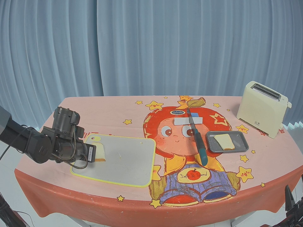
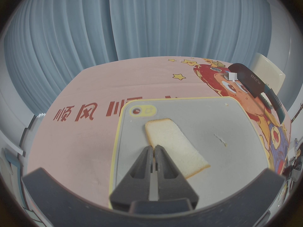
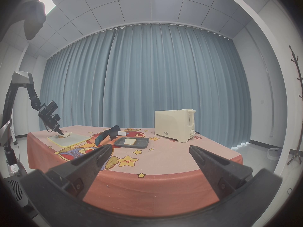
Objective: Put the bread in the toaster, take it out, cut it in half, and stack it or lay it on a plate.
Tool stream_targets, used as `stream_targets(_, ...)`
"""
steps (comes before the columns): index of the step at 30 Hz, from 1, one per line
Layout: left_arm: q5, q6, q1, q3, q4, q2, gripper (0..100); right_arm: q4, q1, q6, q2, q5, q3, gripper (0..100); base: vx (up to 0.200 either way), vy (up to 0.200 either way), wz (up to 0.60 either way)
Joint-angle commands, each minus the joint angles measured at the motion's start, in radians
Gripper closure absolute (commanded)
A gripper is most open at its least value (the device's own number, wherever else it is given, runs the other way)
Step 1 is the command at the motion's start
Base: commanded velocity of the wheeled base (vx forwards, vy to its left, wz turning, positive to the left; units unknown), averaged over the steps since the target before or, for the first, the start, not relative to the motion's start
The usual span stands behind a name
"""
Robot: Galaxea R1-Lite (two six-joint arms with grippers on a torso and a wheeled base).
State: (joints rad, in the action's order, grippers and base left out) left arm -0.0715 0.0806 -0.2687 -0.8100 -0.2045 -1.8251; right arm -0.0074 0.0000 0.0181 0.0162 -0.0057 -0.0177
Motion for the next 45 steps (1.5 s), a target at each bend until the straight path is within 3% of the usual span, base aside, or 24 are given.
stream_targets(1,0.002,0.001,0.000,0.020,-0.010,0.073,100,0.000,0.000,0.000,-0.016,0.000,0.018,0,0.000,0.000,0.00)
stream_targets(5,0.007,0.010,0.000,0.060,-0.012,0.234,100,0.000,0.000,0.000,-0.016,0.000,0.018,0,0.000,0.000,0.00)
stream_targets(18,0.007,0.010,-0.010,0.089,-0.013,0.437,100,0.000,0.000,0.000,-0.016,0.000,0.018,0,0.000,0.000,0.00)
stream_targets(29,0.027,0.014,-0.014,0.091,-0.012,0.501,100,0.000,0.000,0.000,-0.016,0.000,0.018,0,0.000,0.000,0.00)
stream_targets(45,0.041,0.014,-0.015,0.100,-0.010,0.510,100,0.000,0.000,0.000,-0.016,0.000,0.018,0,0.000,-0.200,0.00)
